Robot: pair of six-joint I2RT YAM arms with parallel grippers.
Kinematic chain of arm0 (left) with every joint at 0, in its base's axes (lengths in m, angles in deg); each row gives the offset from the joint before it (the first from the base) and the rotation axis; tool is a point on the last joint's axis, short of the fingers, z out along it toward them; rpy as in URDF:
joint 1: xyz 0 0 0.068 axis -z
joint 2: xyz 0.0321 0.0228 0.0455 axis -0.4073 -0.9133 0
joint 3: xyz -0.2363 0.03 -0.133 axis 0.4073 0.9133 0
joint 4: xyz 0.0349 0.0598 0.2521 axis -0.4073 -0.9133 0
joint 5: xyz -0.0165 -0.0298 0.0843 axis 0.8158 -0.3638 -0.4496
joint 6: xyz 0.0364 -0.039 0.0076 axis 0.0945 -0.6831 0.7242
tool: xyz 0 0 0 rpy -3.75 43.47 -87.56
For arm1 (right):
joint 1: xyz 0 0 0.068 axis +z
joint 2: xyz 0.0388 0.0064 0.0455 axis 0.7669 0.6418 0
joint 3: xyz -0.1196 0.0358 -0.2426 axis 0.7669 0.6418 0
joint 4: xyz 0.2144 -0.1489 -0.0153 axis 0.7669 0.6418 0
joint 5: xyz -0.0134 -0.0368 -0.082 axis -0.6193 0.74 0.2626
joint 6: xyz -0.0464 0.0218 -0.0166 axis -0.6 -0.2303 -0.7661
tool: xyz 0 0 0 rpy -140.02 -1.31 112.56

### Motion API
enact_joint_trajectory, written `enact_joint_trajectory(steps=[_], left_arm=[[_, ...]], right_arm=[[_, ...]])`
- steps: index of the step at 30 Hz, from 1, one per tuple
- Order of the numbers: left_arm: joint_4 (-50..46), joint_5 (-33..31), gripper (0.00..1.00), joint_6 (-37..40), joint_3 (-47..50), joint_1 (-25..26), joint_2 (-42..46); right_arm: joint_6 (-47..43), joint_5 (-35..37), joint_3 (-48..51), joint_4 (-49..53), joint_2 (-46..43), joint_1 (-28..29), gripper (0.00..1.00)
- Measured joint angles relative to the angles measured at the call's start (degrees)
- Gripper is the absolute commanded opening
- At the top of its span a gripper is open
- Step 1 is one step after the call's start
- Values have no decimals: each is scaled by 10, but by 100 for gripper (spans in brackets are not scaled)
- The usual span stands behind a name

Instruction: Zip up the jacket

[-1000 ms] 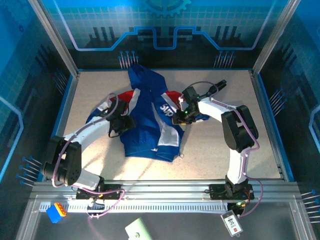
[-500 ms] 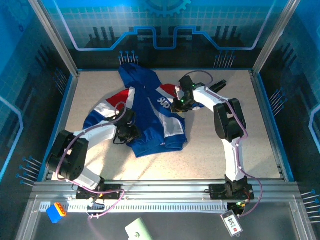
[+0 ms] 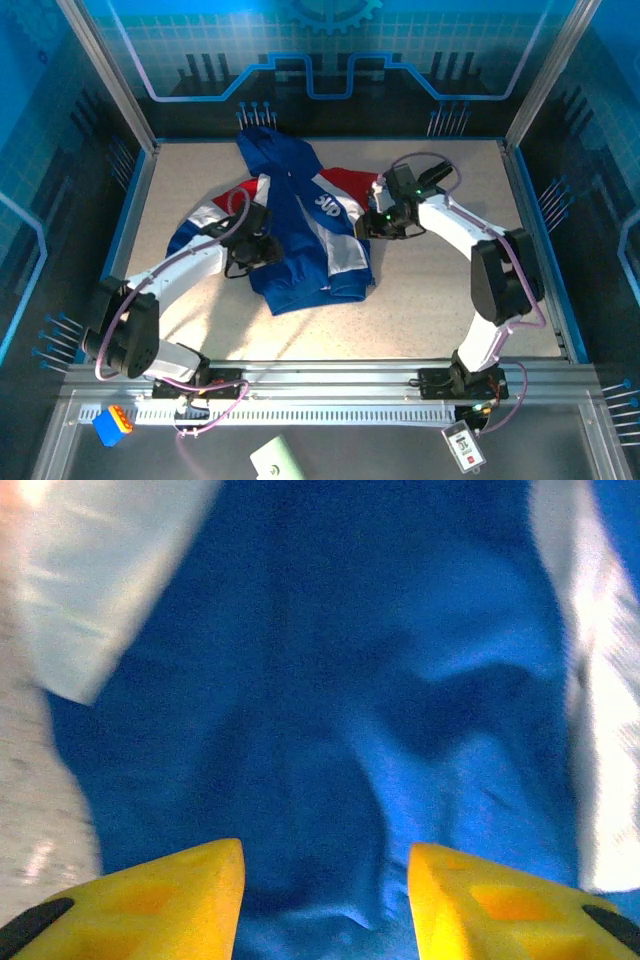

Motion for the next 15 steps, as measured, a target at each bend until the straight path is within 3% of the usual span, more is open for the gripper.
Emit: enact_joint_trajectory(steps=[5, 10, 15], left_arm=[[42, 19, 44, -44, -12, 76, -49], [71, 37, 43, -69, -15, 88, -111], [83, 42, 43, -77, -14, 88, -121]], right_arm=[[19, -29, 89, -49, -16, -1, 48], [37, -69, 140, -103, -9, -3, 49], [47, -90, 162, -139, -6, -7, 50]])
